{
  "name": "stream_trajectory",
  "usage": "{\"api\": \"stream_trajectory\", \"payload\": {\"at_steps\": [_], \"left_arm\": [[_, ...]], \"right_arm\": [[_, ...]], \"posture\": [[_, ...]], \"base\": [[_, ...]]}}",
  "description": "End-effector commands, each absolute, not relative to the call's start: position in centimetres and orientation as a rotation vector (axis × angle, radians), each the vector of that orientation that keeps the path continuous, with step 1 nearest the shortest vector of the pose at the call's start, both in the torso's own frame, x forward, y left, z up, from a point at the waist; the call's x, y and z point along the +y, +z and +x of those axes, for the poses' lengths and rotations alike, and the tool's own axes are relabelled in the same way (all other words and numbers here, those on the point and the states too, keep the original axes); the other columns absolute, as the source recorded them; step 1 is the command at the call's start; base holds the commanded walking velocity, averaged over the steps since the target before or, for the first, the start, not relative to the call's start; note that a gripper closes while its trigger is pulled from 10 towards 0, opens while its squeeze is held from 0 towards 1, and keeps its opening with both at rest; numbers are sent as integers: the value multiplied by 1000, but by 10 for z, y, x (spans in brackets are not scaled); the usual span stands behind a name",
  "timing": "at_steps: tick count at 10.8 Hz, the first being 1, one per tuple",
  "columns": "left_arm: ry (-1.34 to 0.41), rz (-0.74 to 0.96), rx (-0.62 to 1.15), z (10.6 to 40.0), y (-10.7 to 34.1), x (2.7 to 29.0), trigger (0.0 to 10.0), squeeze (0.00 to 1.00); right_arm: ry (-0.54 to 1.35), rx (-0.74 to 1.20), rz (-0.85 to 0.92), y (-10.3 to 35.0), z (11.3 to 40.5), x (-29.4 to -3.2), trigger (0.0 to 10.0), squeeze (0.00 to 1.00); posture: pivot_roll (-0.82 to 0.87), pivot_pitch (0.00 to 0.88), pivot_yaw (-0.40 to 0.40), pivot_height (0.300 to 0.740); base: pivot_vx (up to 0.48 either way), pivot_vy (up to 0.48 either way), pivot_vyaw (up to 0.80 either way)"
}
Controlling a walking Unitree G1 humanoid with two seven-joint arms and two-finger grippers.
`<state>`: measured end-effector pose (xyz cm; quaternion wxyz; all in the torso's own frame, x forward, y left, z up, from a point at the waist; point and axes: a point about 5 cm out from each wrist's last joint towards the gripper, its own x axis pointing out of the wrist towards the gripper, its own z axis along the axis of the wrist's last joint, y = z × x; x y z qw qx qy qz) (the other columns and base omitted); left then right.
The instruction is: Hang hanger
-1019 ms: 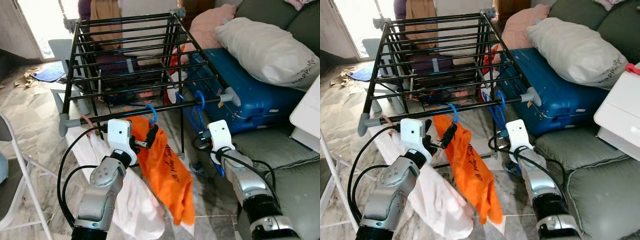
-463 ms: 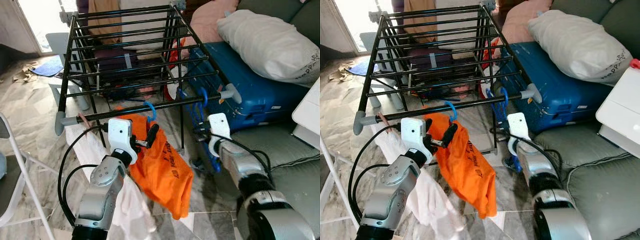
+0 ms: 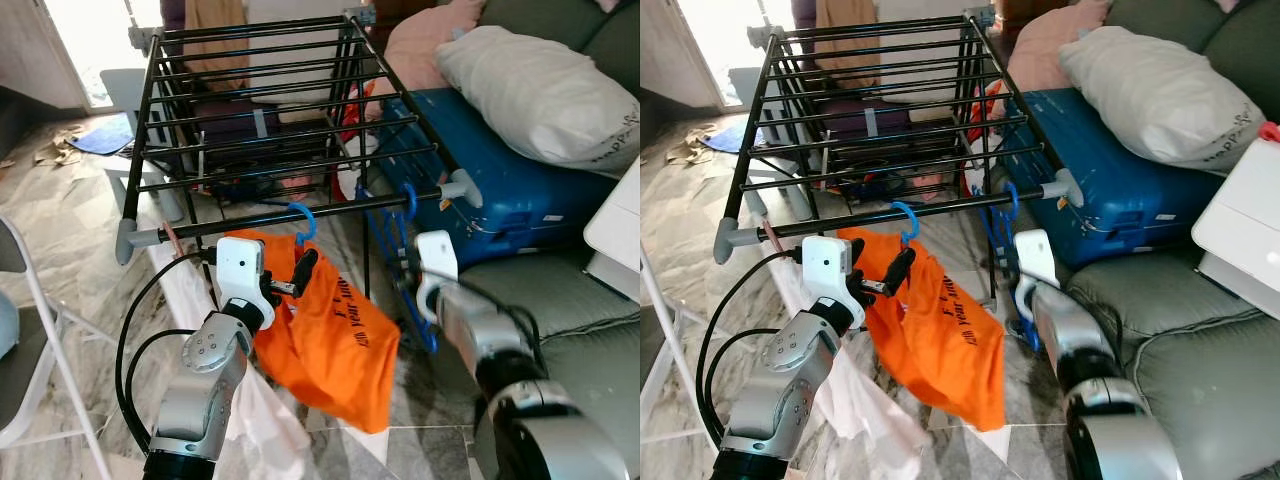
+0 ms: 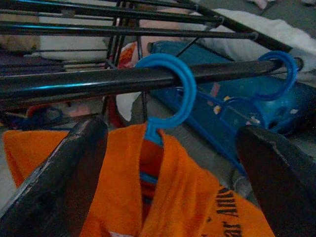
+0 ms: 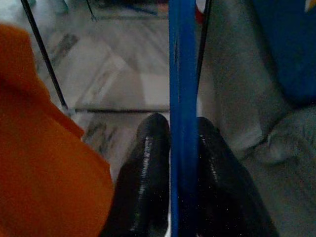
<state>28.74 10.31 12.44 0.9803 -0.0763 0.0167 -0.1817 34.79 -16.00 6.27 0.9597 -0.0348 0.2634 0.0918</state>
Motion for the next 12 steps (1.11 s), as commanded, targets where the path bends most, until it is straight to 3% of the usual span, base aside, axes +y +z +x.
{"api": "stream_trajectory", "payload": {"at_steps": [1,6,12], "left_arm": [[-340,-125,45,289,124,104,10000,0],[-262,-72,59,291,120,110,10000,0],[-229,-28,49,295,119,113,10000,0]], "right_arm": [[171,492,-61,67,349,-161,10000,1000],[164,294,-147,91,338,-176,10000,1000],[131,184,-212,115,318,-184,10000,1000]], "posture": [[-156,0,21,740],[-163,0,16,740],[-190,0,28,740]], "base": [[0,0,0],[0,0,0],[0,0,0]]}}
